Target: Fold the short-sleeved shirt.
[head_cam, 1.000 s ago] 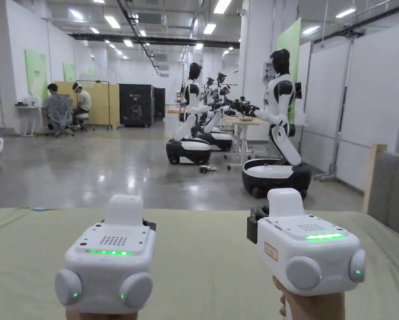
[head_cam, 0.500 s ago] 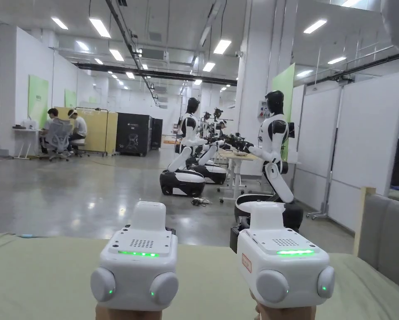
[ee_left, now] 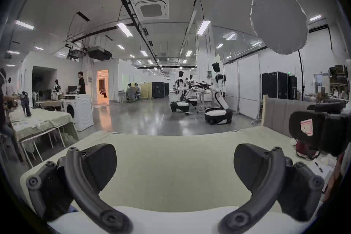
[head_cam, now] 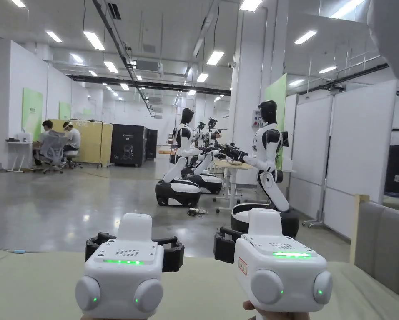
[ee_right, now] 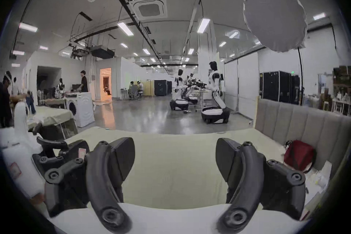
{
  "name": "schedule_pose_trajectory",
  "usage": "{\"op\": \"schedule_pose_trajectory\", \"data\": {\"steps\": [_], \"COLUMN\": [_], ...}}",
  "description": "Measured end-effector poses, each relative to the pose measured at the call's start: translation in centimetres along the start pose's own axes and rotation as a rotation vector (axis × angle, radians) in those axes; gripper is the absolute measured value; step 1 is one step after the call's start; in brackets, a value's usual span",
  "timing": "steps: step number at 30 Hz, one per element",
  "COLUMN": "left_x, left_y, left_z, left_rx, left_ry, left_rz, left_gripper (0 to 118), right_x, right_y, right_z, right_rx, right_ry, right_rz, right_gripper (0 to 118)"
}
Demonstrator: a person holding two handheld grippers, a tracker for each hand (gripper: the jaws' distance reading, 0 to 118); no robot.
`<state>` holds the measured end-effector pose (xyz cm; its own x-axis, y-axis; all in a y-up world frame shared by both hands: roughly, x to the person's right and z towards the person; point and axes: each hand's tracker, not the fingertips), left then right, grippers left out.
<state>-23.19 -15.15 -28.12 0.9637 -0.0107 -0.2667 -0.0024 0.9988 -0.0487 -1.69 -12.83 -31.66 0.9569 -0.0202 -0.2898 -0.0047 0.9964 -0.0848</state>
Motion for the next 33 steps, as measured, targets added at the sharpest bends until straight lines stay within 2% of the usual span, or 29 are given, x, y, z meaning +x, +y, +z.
{"op": "schedule_pose_trajectory", "data": {"steps": [14, 17, 23, 28, 33], "left_x": [-0.2, -0.2, -0.1, -0.1, -0.1], "left_y": [0.0, 0.0, -0.2, -0.3, -0.5], "left_z": [-0.1, -0.1, 0.0, 0.3, 0.0], "left_rx": [-0.007, -0.002, 0.003, -0.009, -0.011], "left_ry": [0.024, 0.026, 0.03, 0.023, 0.026], "left_rz": [-0.007, -0.001, -0.012, -0.006, -0.011], "left_gripper": [118, 118, 118, 118, 118], "right_x": [1.0, 1.1, 1.0, 0.5, -0.5], "right_y": [0.1, 0.1, 0.0, -0.1, -0.6], "right_z": [0.0, -0.1, 0.0, 0.0, -0.1], "right_rx": [0.009, 0.015, 0.018, 0.009, -0.008], "right_ry": [-0.052, -0.069, -0.038, -0.064, -0.12], "right_rz": [-0.07, -0.066, -0.06, -0.052, 0.015], "right_gripper": [93, 93, 93, 93, 93]}}
